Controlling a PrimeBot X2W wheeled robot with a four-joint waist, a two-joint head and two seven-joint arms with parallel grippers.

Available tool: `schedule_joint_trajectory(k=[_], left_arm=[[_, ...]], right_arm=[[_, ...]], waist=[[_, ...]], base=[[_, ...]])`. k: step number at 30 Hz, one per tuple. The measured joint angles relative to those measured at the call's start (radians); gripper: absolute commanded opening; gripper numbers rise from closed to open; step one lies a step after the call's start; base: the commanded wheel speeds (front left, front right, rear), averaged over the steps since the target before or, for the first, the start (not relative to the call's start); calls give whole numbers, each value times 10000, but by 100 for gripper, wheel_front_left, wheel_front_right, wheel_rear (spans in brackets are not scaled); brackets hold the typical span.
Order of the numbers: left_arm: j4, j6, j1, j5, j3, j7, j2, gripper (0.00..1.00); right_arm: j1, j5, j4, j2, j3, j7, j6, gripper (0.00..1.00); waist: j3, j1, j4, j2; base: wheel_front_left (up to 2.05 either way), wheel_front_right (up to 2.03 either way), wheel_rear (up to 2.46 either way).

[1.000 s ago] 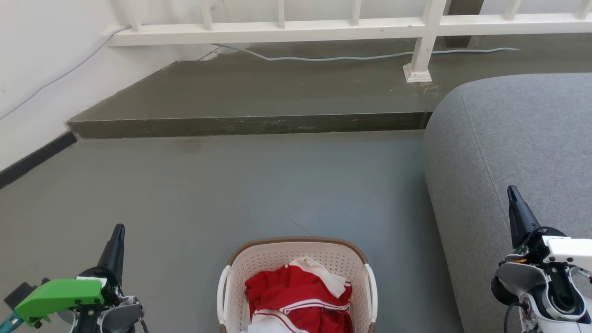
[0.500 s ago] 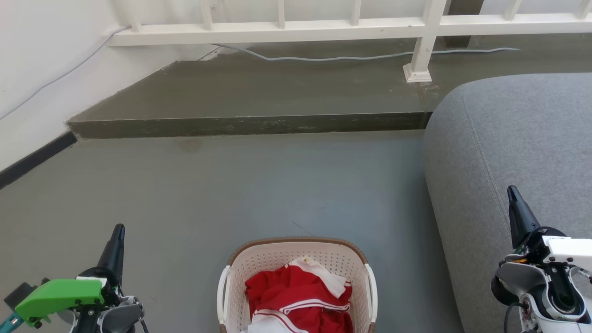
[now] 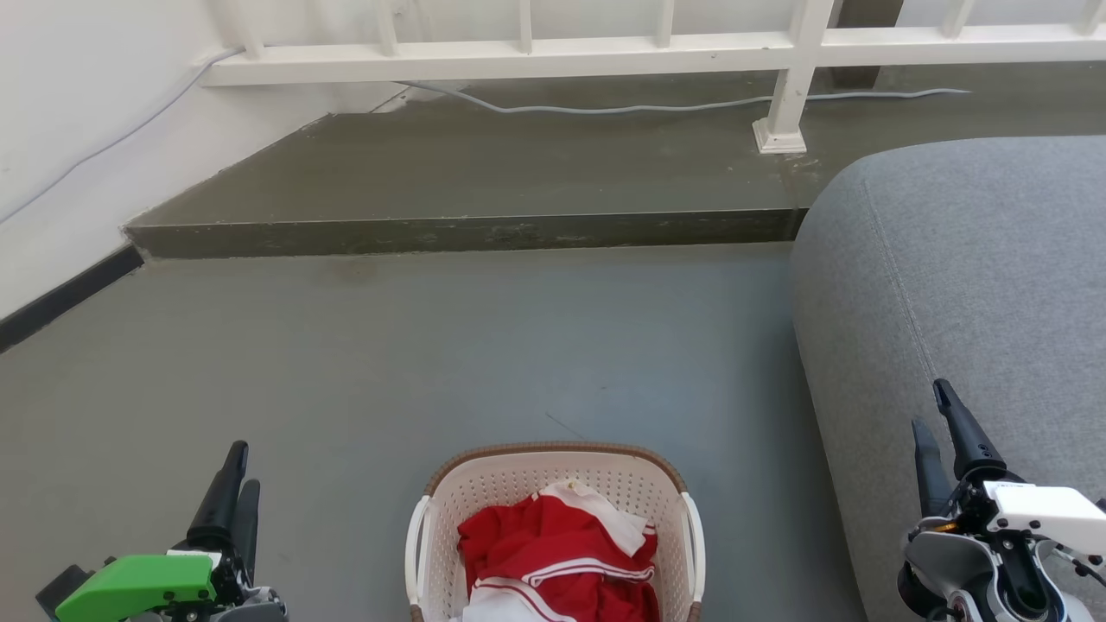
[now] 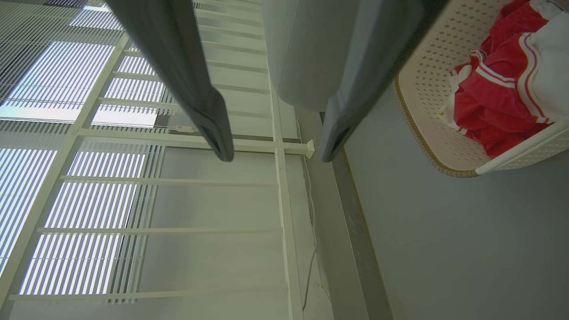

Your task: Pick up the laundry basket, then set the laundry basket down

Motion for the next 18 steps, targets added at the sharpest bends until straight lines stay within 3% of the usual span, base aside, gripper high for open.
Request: schedule_joint_trajectory(k=[18], left_arm=[[-780,0,-9,976,-382,-437,316,100]], right_arm=[[-36,-1367,-454,-54,874,-617,2,100]], waist=[[41,0,-27,0]], base=[[0,0,0]])
